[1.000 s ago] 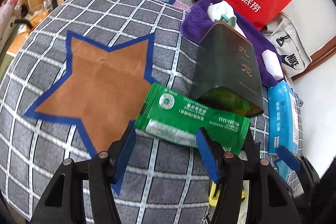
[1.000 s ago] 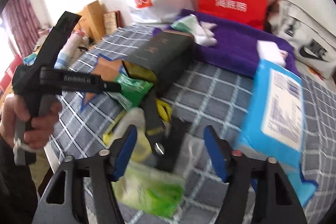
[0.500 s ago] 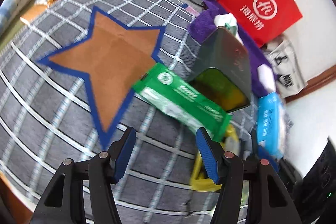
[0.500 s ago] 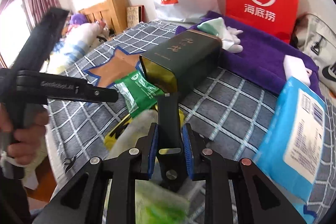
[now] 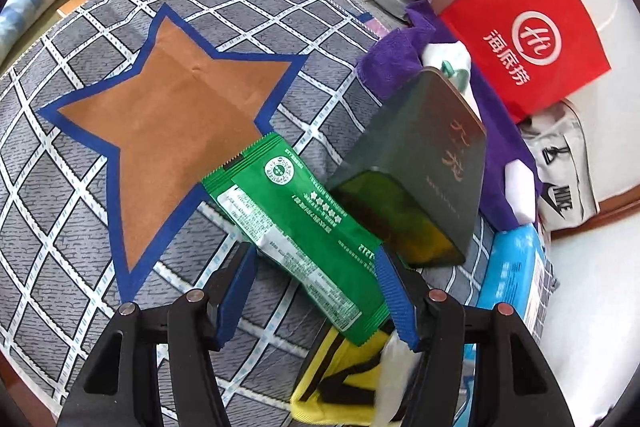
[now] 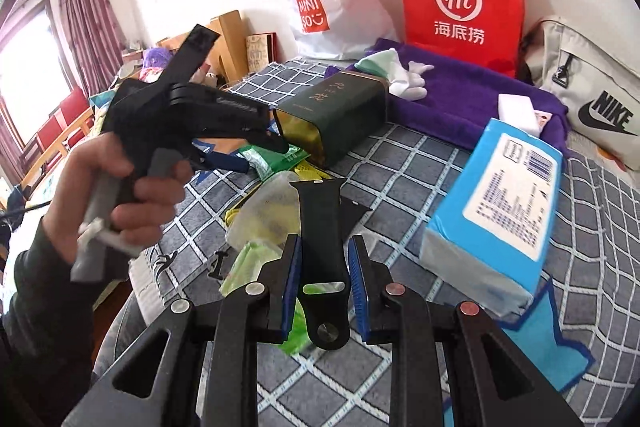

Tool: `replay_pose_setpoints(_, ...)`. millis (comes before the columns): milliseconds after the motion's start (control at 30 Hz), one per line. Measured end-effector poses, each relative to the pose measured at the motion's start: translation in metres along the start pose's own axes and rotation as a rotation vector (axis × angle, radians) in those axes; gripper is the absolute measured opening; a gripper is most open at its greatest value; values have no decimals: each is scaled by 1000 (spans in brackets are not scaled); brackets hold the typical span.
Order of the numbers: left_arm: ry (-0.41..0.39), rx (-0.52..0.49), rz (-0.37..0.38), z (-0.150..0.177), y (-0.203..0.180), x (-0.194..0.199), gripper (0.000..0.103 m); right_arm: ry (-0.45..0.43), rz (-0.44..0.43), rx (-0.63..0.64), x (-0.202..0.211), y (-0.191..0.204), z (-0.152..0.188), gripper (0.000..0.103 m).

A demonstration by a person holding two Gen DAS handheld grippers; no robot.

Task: Organize soft objects
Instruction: 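Grasp the green strip packet with the left tool while the right tool lifts the black strap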

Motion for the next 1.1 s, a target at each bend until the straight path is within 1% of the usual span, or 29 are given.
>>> replay_pose_setpoints(100, -14, 3, -31, -1, -6, 0, 61, -1, 4, -5, 5, -2, 3, 24)
replay_pose_setpoints(200, -10, 35, -20, 0, -3, -3, 63, 0, 7, -20, 8, -5, 6, 24)
replay_pose_setpoints(300, -30, 38, -14, -1, -5, -3, 59, 9, -5, -39, 5, -5, 11, 24)
replay_pose_setpoints(333, -27, 37, -6, -1, -4, -3, 48, 14, -9, -43, 3, -6, 12, 24)
replay_pose_setpoints(367, -26, 45, -6, -2, -1, -3, 44, 21, -12, -44, 2, -5, 13, 24)
replay_pose_setpoints(400, -30, 64, 11, -2, 3, -2, 42, 31, -11, -45, 1, -5, 14, 24)
replay_pose_setpoints(467, -29, 80, 22, -5, 9, 0, 30, 33, -14, -45, 1, -4, 17, 24)
replay_pose_setpoints(567, -7, 109, 57, -7, 21, 1, 24, 38, -13, -52, 1, -4, 19, 24)
replay_pose_setpoints(633, 1, 109, 70, -7, 27, 4, 23, 39, -8, -57, 3, -4, 19, 24)
replay_pose_setpoints(733, -3, 91, 53, -5, 35, 11, 21, 47, 8, -63, 6, -5, 23, 24)
replay_pose_setpoints(833, 24, 61, 33, -1, 48, 20, 21, 62, 33, -72, 10, -7, 31, 24)
replay_pose_setpoints(967, 16, -23, -60, 1, 64, 33, 21, 94, 80, -107, 9, -18, 46, 24)
replay_pose_setpoints(1033, 34, -81, -78, 1, 66, 36, 21, 113, 105, -137, 4, -28, 53, 24)
replay_pose_setpoints(1100, 57, -124, -78, 3, 64, 36, 24, 125, 133, -161, -2, -39, 57, 24)
Point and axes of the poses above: each gripper's, at about its wrist camera, not at the fingertips, and x roughly against the way its jaws point, y to its left, z to its underside, the point moved 3 cm from there along -x, roughly the way its jaws point, and after that the axes turned 14 degrees about x, right-handed, at the moved point
